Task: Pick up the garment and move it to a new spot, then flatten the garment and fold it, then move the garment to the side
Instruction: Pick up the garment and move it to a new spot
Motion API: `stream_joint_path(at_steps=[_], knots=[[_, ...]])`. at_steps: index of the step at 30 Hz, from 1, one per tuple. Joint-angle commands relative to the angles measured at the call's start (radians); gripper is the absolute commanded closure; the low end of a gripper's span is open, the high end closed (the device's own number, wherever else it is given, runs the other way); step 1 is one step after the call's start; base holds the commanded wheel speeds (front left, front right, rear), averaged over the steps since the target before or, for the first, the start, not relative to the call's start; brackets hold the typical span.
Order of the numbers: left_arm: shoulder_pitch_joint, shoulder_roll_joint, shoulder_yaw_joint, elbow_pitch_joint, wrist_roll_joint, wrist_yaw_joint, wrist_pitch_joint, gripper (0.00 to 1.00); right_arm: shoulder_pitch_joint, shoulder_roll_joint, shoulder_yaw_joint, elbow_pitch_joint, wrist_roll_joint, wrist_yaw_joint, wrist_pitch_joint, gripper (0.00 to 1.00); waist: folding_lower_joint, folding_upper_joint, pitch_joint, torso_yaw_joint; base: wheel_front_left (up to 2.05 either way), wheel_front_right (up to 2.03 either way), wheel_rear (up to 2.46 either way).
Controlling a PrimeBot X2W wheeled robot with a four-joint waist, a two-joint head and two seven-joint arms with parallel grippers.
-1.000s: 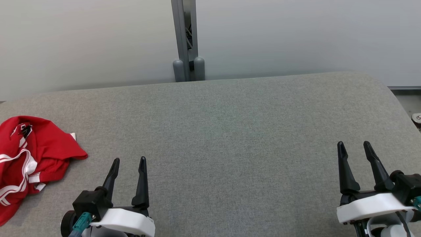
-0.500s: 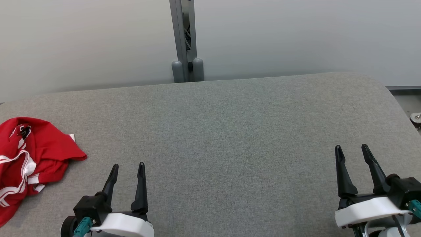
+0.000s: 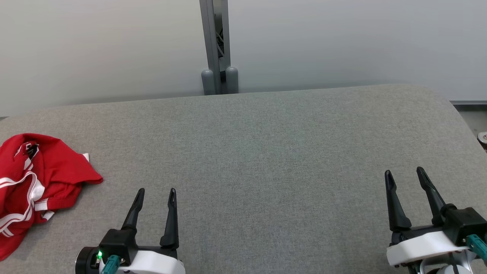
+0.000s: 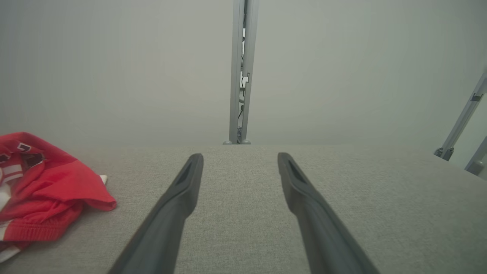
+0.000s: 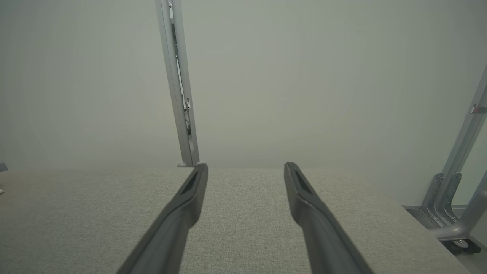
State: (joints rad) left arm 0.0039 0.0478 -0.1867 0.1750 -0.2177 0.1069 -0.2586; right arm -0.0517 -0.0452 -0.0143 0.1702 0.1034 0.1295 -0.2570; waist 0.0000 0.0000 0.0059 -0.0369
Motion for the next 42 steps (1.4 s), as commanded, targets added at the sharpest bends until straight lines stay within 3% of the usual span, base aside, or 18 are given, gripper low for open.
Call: stream_joint_path(at_steps=[1,10,18,32,42], knots=[[0.007,0.005,-0.005,0.002,0.019,0.009,-0.009,0.0,0.008,-0.009,-0.001,-0.007,-0.021,0.002,-0.011,0.0,0.0,0.0,0.0,0.0,0.0,0.0,0.0],[-0.002,0.005,-0.013,0.015,0.02,0.004,-0.008,0.0,0.013,-0.009,-0.008,-0.002,-0.01,0.002,-0.01,0.0,0.0,0.0,-0.002,0.008,0.0,0.0,0.0],[-0.008,0.005,-0.015,0.02,0.006,0.008,-0.008,0.0,0.019,-0.009,-0.002,-0.006,-0.005,0.002,-0.01,0.0,0.0,0.0,-0.006,0.072,0.0,0.0,0.0],[0.029,0.005,0.027,0.012,0.036,-0.006,-0.007,0.0,0.045,-0.008,0.057,0.001,0.029,0.002,-0.009,0.0,0.0,0.0,-0.039,0.34,0.0,0.0,0.0],[0.052,0.005,0.052,0.005,0.04,-0.023,-0.007,0.0,0.06,-0.008,0.109,0.0,0.044,0.001,-0.009,0.0,0.0,0.0,-0.057,0.486,0.0,0.0,0.0]])
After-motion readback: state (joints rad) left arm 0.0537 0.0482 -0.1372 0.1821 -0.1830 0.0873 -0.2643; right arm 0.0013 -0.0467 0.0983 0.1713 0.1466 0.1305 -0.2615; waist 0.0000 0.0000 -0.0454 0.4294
